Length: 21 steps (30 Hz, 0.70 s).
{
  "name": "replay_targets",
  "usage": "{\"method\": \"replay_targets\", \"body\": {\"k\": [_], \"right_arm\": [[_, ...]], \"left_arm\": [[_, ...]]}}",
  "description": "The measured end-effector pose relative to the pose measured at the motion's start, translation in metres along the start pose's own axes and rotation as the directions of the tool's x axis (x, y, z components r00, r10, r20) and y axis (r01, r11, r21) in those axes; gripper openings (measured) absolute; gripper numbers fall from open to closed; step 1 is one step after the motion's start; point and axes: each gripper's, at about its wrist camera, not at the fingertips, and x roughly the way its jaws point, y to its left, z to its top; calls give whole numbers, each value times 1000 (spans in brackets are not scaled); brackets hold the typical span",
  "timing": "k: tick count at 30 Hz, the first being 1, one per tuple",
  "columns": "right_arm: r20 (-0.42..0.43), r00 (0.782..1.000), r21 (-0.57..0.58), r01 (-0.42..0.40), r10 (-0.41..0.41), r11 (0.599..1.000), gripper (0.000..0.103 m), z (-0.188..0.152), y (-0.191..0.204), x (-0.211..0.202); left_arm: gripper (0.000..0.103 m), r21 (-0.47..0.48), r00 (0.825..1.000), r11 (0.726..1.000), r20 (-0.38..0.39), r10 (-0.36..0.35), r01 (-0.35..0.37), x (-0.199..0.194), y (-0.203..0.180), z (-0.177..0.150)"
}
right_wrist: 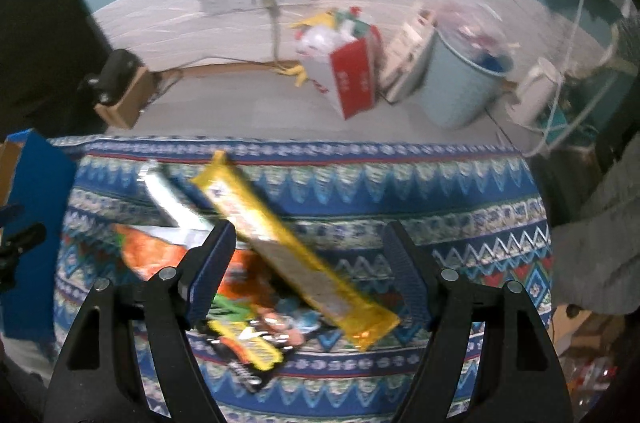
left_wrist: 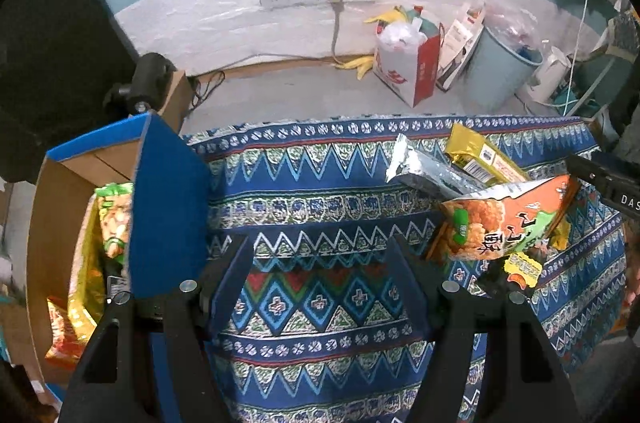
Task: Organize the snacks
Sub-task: 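Move both tools back to the pile and grasp the black bag with the right tool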
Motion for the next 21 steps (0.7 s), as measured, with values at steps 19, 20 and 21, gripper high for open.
{"method": "replay_targets", "body": {"k": [19, 20, 21], "right_arm": [[-196, 979, -106, -71, 49, 992, 75, -49, 24, 47], [-205, 977, -121, -80, 54, 989, 75, -53, 31, 47], [-212, 975, -138, -91, 60, 986, 75, -57, 37, 48]], "left_arm": [[74, -12, 994, 998, -93, -57, 57, 19, -18, -6], [74, -9, 994, 998, -96, -56, 56, 19, -19, -7], [74, -9, 994, 999, -99, -54, 53, 19, -19, -8]]}}
